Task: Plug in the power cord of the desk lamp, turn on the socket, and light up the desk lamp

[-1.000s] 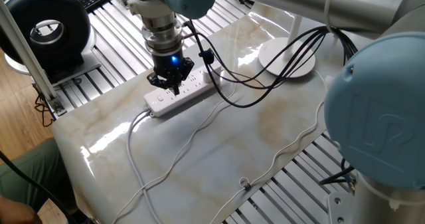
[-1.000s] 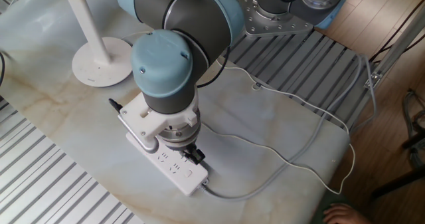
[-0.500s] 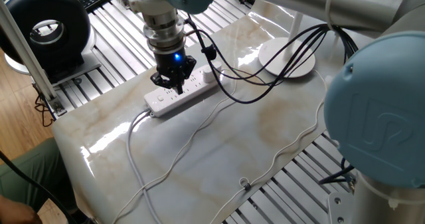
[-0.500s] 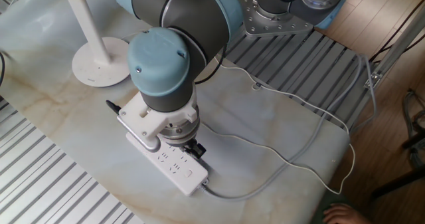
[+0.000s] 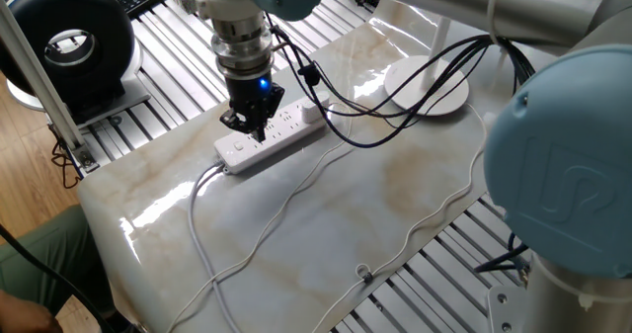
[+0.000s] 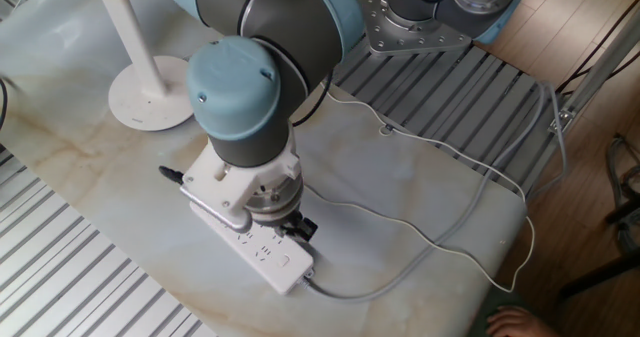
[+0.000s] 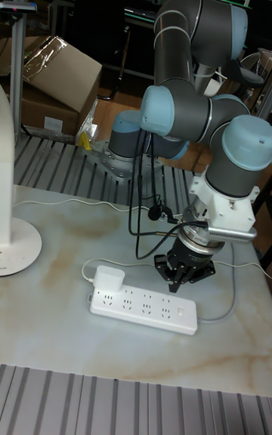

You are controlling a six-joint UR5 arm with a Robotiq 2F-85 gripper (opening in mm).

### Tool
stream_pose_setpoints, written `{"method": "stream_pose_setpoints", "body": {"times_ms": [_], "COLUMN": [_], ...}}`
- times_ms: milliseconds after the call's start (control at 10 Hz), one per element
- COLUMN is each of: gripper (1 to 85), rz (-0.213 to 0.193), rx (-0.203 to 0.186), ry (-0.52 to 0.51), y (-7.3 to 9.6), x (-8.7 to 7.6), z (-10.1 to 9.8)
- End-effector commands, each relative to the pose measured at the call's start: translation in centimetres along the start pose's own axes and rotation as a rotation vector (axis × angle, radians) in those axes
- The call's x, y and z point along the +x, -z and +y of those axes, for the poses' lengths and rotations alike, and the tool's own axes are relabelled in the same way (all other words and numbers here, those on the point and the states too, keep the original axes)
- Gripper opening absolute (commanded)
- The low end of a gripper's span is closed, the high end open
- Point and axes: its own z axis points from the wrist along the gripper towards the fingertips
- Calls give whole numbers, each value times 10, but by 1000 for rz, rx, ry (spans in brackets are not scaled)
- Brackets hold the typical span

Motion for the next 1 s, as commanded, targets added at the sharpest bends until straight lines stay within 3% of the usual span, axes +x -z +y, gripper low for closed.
{"method": "stream_pose_setpoints", "body": {"times_ms": [0, 200, 600, 900], "gripper": [10, 10, 10, 10], "rz": [-21, -37, -54, -63], "rx": [-26, -27, -83, -48], "ry": [-30, -47, -132, -160], "y": [0, -4, -8, -11], "x": [-16, -27, -40, -43], "z": [16, 17, 30, 18]}}
